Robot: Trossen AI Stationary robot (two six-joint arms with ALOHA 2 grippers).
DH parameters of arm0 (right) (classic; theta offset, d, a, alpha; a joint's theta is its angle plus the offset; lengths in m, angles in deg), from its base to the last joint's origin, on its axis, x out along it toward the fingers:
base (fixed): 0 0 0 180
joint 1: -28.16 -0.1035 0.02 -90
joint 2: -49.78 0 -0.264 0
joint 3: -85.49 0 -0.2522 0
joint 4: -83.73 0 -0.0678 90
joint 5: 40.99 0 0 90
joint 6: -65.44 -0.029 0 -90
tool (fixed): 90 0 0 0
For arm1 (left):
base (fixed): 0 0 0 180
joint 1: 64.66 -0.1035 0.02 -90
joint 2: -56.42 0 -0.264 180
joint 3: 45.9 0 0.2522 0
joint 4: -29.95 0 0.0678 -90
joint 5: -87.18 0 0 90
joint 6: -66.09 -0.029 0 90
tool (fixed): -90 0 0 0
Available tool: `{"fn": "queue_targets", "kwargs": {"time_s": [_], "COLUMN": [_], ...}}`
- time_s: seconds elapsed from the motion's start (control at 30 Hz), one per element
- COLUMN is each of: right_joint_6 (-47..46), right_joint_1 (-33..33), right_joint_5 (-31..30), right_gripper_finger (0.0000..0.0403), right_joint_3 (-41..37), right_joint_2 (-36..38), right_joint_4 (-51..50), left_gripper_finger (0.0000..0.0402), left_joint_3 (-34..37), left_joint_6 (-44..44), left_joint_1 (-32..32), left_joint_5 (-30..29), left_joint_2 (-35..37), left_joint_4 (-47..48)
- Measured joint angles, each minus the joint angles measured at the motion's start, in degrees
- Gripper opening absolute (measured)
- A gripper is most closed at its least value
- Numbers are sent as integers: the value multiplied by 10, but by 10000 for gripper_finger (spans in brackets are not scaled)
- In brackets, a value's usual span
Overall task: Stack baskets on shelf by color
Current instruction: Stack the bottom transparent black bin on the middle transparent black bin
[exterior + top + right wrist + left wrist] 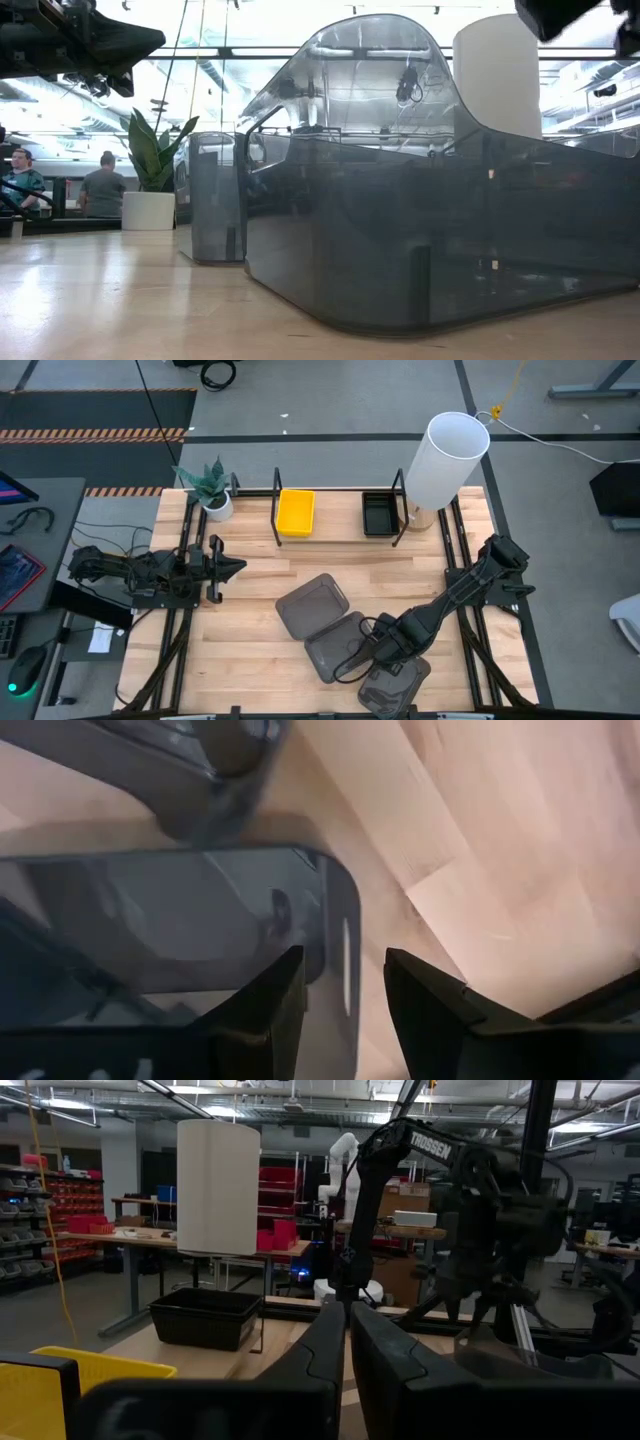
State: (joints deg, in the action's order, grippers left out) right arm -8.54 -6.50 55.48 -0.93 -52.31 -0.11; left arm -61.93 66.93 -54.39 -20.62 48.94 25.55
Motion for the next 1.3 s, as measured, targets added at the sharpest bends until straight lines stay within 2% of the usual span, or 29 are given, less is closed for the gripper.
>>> {"fn": "queue_targets", "kwargs": {"time_s": [0.4,0.5,0.63,0.87,0.93,1.1,1.3], "right_joint_6": [7,9,10,29,41,45,-32], "right_joint_1": [11,11,11,10,9,9,17], "right_joint_5": [38,48,56,57,56,47,26], "right_gripper_finger": [143,133,104,21,8,8,5], "right_joint_3": [-103,-118,-128,-129,-129,-129,-129], "right_joint_2": [0,0,0,0,5,67,179], "right_joint_4": [135,139,137,125,113,89,94], "left_gripper_finger": [31,27,27,36,35,28,28], "left_joint_3": [0,0,0,0,0,0,0], "left_joint_6": [0,0,0,0,0,0,0], "left_joint_1": [0,0,0,0,0,0,0], "left_joint_5": [0,0,0,0,0,0,0], "left_joint_2": [0,0,0,0,0,0,0], "left_joint_4": [0,0,0,0,0,0,0]}}
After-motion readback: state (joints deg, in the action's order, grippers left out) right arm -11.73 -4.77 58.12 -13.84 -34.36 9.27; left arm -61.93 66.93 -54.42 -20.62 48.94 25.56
